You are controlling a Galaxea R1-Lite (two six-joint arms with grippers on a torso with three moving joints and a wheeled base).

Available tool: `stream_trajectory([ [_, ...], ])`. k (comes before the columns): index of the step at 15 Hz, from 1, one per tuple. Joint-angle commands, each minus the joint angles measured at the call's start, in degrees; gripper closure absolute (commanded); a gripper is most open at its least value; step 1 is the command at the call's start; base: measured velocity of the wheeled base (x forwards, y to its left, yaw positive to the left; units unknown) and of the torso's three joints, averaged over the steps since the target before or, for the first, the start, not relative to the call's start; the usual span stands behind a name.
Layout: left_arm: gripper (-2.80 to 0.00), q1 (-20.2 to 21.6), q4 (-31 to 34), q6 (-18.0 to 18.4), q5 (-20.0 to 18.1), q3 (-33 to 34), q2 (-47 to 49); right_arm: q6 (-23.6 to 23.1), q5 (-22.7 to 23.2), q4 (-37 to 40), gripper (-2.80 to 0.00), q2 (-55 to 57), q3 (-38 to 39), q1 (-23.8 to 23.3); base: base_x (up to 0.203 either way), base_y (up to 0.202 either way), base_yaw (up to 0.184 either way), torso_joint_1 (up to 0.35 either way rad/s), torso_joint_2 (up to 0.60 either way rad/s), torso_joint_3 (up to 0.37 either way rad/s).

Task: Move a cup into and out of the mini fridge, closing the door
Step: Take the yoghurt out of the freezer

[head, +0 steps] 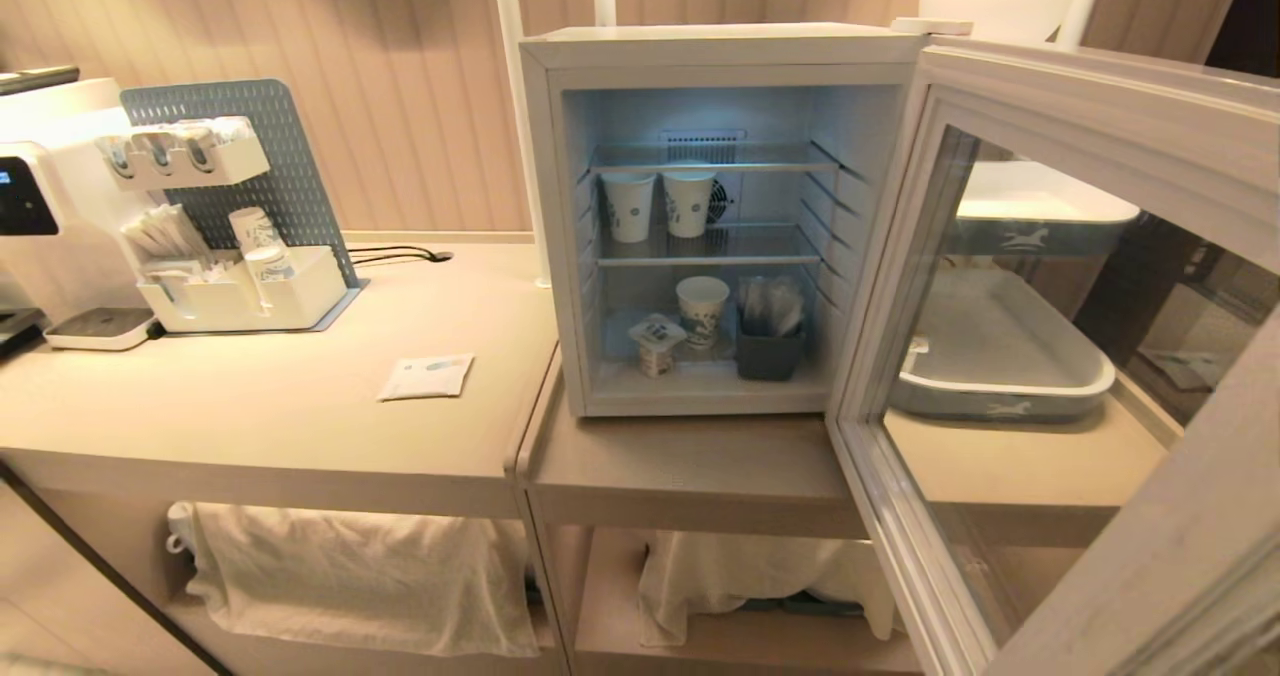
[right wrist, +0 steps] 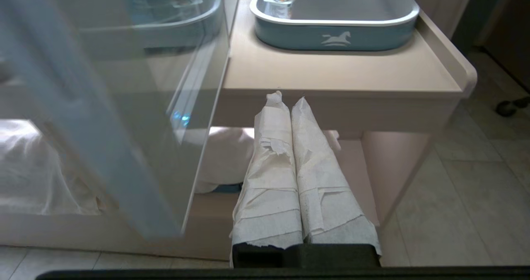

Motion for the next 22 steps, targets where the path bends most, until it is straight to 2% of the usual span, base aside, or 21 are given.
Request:
stream_trajectory([
  [1, 0.0, 0.1, 0.2, 0.0, 0.0, 0.0, 0.1, 0.0, 0.0, 0.1, 0.0, 0.1, 0.0, 0.0, -0.194, 0.0, 0.0, -0.002, 0.01, 0.002],
  [5, 0.0, 0.1, 0.2, -0.1, 0.0, 0.0, 0.1, 0.0, 0.0, 0.1, 0.0, 0.1, 0.0, 0.0, -0.173, 0.0, 0.0, 0.001, 0.0, 0.003],
  [13, 0.0, 0.1, 0.2, 0.1, 0.0, 0.0, 0.1, 0.0, 0.0, 0.1, 0.0, 0.1, 0.0, 0.0, 0.0, 0.01, -0.002, 0.0, 0.0, 0.0],
  [22, 0.0, 0.1, 0.2, 0.1, 0.0, 0.0, 0.1, 0.1, 0.0, 0.0, 0.0, 0.1, 0.0, 0.0, 0.0, 0.187, -0.001, 0.002, 0.0, 0.002],
])
